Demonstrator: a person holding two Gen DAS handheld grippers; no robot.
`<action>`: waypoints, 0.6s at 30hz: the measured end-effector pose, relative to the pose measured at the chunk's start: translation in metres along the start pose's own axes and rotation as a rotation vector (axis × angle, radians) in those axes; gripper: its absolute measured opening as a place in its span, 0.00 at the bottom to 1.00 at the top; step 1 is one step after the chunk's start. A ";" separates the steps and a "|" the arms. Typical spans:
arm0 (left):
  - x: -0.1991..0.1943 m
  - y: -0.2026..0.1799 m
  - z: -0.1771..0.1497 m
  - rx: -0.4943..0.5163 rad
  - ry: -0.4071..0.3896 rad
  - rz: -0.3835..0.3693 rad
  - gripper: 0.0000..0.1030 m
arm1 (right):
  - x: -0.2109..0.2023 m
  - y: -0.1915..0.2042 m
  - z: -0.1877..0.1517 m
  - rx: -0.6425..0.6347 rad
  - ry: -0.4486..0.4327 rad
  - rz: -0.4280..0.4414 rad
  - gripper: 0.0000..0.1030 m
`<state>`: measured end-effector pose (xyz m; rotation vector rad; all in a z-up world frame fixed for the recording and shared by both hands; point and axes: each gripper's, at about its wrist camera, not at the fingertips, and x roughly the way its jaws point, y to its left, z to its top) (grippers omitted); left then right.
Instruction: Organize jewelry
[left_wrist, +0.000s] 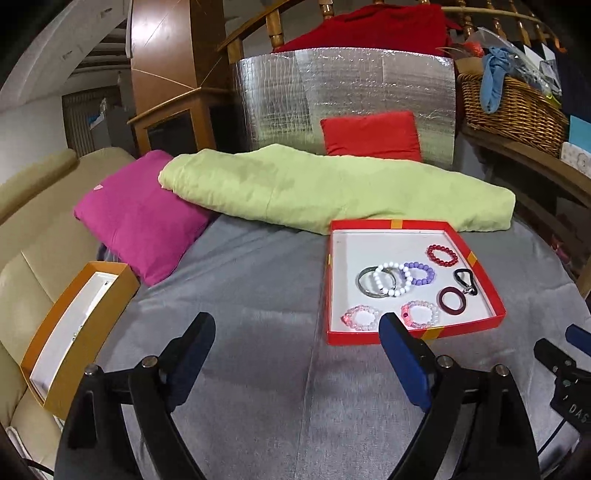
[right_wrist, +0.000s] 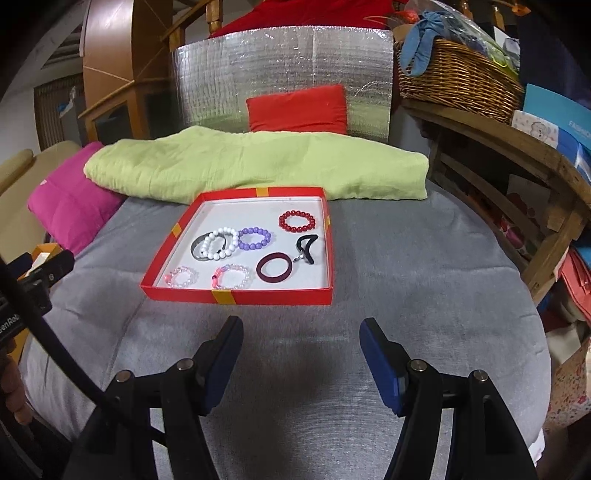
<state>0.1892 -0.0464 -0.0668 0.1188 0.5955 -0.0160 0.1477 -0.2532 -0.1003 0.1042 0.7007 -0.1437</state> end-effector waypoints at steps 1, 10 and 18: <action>0.002 -0.001 0.000 0.011 0.004 0.007 0.88 | 0.003 0.001 -0.001 -0.001 0.010 0.000 0.67; 0.010 -0.003 -0.001 0.029 0.011 -0.011 0.88 | 0.021 0.004 -0.002 0.019 0.049 -0.014 0.67; 0.011 0.004 -0.001 -0.011 0.012 -0.011 0.88 | 0.022 0.005 -0.002 0.022 0.033 -0.024 0.67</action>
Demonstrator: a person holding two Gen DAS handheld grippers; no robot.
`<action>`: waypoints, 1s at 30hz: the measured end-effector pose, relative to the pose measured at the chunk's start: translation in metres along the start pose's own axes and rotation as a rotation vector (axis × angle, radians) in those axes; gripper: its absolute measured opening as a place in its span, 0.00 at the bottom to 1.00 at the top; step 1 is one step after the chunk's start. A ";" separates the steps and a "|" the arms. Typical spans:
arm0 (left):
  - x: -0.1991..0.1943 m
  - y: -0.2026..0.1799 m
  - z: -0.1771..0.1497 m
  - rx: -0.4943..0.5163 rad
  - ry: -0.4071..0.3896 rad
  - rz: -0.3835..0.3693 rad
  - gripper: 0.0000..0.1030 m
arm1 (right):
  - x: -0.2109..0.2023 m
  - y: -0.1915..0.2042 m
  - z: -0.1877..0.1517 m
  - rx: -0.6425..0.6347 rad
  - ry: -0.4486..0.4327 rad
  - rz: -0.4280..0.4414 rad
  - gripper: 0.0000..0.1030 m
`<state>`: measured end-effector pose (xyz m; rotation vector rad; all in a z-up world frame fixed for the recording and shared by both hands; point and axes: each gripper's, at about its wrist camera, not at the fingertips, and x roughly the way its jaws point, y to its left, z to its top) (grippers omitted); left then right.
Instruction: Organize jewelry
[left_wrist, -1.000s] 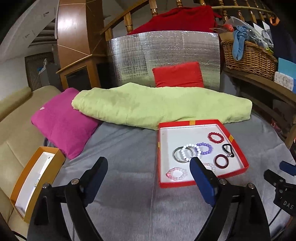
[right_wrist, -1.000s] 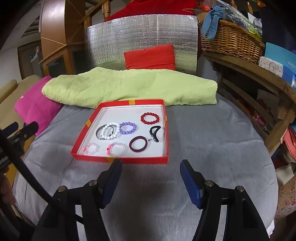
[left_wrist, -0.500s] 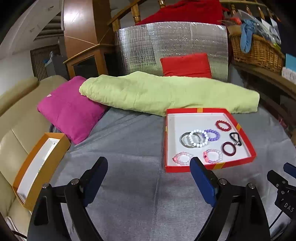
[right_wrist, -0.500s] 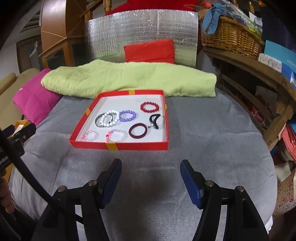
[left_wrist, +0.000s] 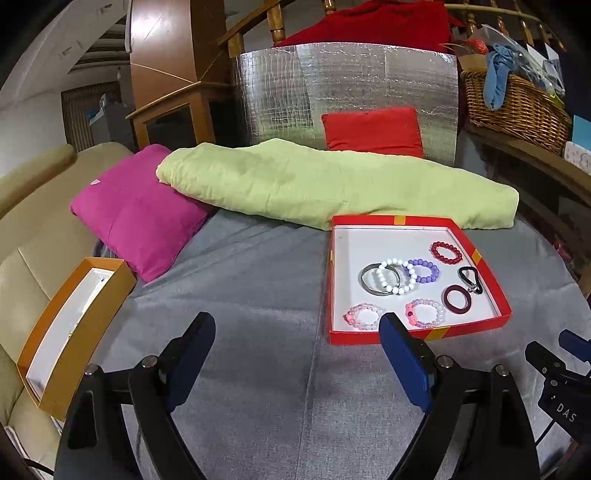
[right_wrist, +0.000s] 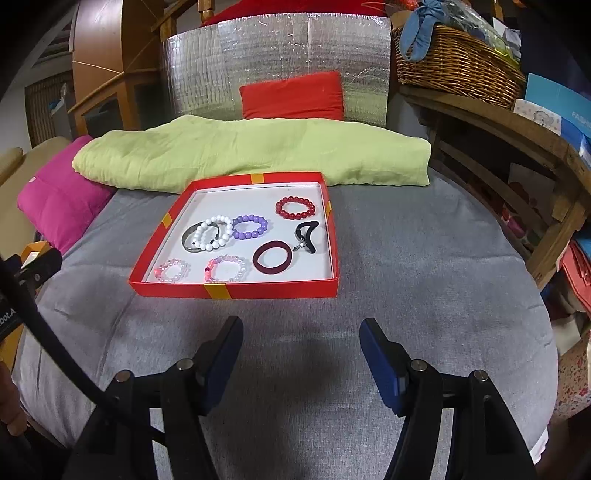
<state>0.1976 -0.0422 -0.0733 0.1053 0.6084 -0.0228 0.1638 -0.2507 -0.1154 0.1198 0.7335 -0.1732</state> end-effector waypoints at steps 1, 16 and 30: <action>0.000 0.000 0.000 -0.001 0.000 0.001 0.88 | 0.000 0.000 0.000 -0.001 -0.001 -0.002 0.67; 0.002 0.002 -0.002 0.015 0.004 0.021 0.88 | 0.003 0.006 -0.001 -0.016 0.002 0.001 0.67; 0.001 0.005 -0.002 0.007 0.003 0.027 0.88 | 0.003 0.008 -0.001 -0.023 0.001 -0.001 0.67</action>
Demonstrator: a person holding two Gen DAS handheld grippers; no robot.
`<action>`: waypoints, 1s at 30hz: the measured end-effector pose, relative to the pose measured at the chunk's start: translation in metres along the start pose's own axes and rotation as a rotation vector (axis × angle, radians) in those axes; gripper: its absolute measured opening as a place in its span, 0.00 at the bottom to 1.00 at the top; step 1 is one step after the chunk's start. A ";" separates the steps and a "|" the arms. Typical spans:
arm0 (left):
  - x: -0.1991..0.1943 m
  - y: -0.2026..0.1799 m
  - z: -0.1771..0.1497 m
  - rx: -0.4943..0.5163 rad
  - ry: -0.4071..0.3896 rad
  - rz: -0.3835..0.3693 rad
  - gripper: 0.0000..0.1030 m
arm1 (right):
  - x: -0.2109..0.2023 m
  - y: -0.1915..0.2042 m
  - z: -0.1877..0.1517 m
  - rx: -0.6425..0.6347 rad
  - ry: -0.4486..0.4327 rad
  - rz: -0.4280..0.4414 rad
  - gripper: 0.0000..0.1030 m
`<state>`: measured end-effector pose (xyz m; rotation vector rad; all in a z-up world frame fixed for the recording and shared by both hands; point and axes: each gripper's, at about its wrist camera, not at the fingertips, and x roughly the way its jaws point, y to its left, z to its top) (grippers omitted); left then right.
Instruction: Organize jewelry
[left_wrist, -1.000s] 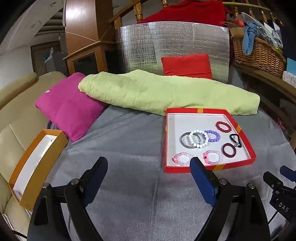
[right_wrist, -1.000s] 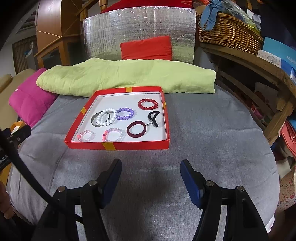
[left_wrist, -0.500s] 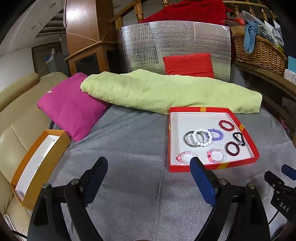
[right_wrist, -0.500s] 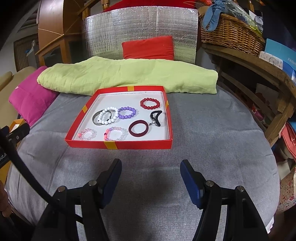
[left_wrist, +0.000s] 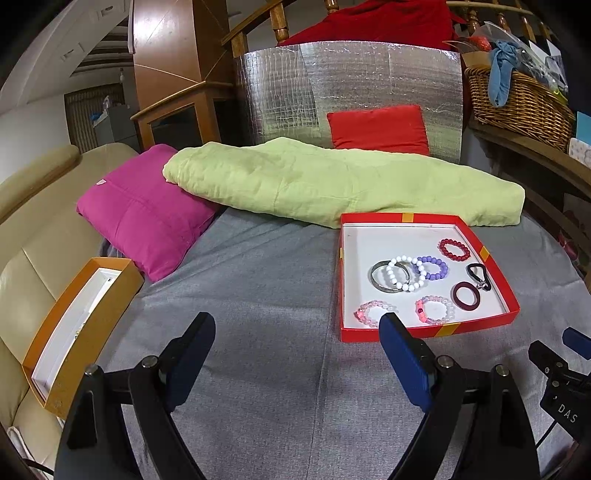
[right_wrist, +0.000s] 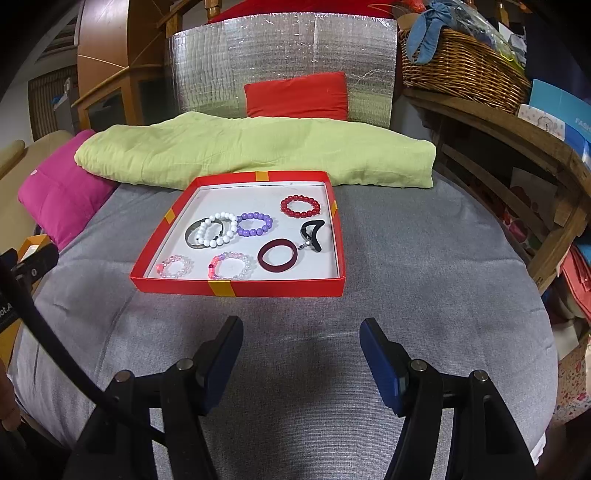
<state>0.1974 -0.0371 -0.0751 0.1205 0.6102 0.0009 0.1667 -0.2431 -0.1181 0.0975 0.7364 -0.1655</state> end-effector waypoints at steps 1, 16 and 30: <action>0.000 0.000 0.000 -0.001 0.000 0.000 0.88 | 0.000 0.000 0.000 0.001 0.000 0.000 0.67; 0.000 0.001 0.000 -0.002 0.001 0.003 0.88 | 0.000 0.002 -0.001 -0.001 0.002 0.003 0.67; 0.000 0.001 0.000 -0.002 0.002 0.006 0.88 | 0.000 0.004 0.000 -0.004 -0.001 0.003 0.67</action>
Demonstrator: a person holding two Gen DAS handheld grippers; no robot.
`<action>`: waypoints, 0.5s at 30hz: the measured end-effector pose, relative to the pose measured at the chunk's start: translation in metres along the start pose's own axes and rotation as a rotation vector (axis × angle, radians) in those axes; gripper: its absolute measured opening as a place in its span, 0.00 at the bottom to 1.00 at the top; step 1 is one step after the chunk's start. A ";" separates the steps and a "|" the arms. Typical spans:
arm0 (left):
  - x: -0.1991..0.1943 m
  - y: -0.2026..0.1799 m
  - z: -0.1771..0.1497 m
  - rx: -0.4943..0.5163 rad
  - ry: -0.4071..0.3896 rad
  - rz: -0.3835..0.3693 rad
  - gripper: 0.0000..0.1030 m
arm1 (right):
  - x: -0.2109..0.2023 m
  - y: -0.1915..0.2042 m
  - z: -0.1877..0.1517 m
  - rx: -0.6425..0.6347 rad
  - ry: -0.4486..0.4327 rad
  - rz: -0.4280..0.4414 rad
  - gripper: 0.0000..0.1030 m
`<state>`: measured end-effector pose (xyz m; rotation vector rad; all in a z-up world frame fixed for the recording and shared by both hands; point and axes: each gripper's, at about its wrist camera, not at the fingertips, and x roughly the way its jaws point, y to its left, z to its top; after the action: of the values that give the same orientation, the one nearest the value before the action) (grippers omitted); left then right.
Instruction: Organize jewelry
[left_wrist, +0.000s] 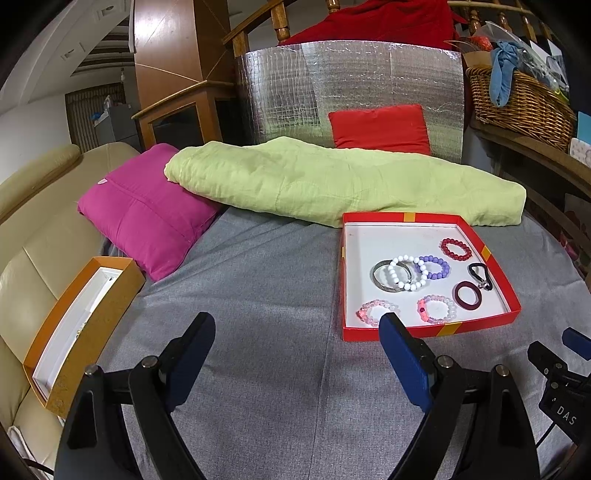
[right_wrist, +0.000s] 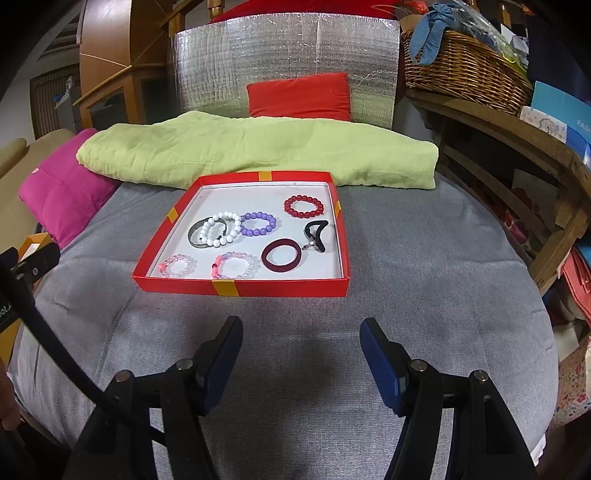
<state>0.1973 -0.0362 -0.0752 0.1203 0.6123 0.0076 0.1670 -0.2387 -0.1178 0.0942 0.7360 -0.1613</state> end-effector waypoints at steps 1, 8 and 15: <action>0.000 0.000 0.000 0.000 0.000 0.000 0.88 | 0.000 0.000 0.000 0.000 -0.001 0.000 0.68; 0.000 0.000 0.000 0.001 -0.001 0.000 0.88 | 0.000 0.002 0.000 -0.002 -0.005 0.000 0.68; 0.000 0.001 0.000 -0.002 -0.001 0.006 0.88 | 0.000 0.004 0.000 -0.009 -0.006 0.002 0.67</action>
<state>0.1970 -0.0349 -0.0755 0.1199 0.6109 0.0140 0.1674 -0.2347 -0.1177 0.0859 0.7301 -0.1568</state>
